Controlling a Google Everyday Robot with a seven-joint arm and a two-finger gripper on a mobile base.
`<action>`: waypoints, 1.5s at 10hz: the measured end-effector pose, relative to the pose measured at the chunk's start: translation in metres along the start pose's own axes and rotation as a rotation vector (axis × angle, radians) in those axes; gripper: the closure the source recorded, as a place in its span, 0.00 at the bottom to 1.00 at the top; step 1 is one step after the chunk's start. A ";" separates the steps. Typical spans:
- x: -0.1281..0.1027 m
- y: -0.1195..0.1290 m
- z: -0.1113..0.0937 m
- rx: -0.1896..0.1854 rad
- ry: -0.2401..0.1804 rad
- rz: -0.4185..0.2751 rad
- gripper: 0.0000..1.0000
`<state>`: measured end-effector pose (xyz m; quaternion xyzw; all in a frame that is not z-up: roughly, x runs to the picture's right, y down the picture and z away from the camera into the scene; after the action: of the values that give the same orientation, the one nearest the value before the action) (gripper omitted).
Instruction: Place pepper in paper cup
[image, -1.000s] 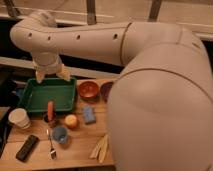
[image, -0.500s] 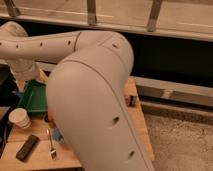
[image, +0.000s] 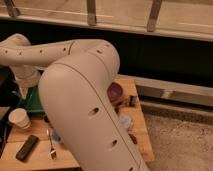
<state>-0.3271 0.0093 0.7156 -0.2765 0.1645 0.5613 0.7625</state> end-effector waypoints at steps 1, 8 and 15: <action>0.000 0.001 0.000 0.000 0.000 -0.002 0.26; 0.013 -0.001 0.013 -0.273 0.002 -0.062 0.26; 0.022 -0.010 0.036 -0.314 0.018 -0.055 0.26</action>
<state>-0.3130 0.0457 0.7343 -0.4018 0.0740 0.5567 0.7233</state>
